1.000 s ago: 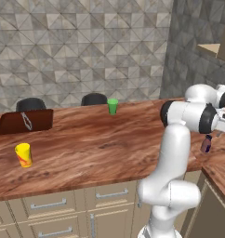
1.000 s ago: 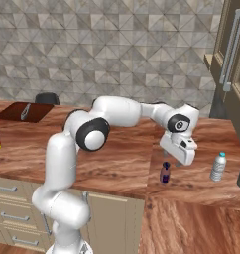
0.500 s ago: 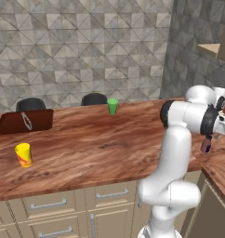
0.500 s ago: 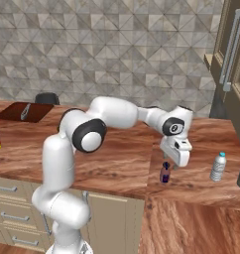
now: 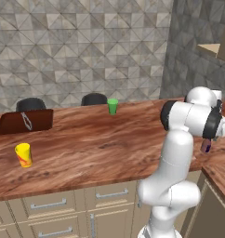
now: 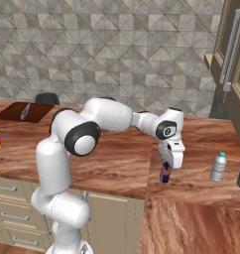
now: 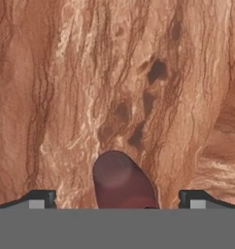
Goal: Place the drinks on the dining counter in a tight cluster.
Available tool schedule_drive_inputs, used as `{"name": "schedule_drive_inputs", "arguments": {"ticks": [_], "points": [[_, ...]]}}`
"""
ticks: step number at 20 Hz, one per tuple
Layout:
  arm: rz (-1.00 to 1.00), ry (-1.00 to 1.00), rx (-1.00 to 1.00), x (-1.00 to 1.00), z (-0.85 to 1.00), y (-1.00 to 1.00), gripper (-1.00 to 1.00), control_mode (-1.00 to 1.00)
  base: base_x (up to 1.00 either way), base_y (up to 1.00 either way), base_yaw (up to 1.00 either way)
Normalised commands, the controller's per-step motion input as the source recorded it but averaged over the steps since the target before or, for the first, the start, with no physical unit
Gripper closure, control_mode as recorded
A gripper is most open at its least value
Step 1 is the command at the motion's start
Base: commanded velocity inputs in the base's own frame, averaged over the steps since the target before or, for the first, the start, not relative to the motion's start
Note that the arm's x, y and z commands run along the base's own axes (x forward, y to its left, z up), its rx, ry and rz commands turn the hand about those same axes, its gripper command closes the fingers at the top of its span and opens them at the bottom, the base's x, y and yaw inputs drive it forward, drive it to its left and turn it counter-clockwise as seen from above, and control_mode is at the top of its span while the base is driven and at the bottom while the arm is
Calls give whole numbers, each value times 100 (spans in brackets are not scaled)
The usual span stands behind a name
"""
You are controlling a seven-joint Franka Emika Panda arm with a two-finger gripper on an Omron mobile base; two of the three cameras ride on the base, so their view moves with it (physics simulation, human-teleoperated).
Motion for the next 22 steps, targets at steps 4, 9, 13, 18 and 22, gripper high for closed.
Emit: {"name": "schedule_drive_inputs", "arguments": {"ticks": [4, 9, 13, 18, 22], "points": [[-2, -1, 0, -13, 0, 0, -100, -100, 0, 0, 0], [-2, -4, 0, -11, 0, 0, -100, -100, 0, 0, 0], [-2, -6, 0, -6, 0, 1, -100, -100, 0, 0, 0], [-1, -6, 0, 0, 0, 7, -100, -100, 0, 0, 0], [0, -3, 0, 7, -3, 6, 100, -100, 0, 0, 0]]}}
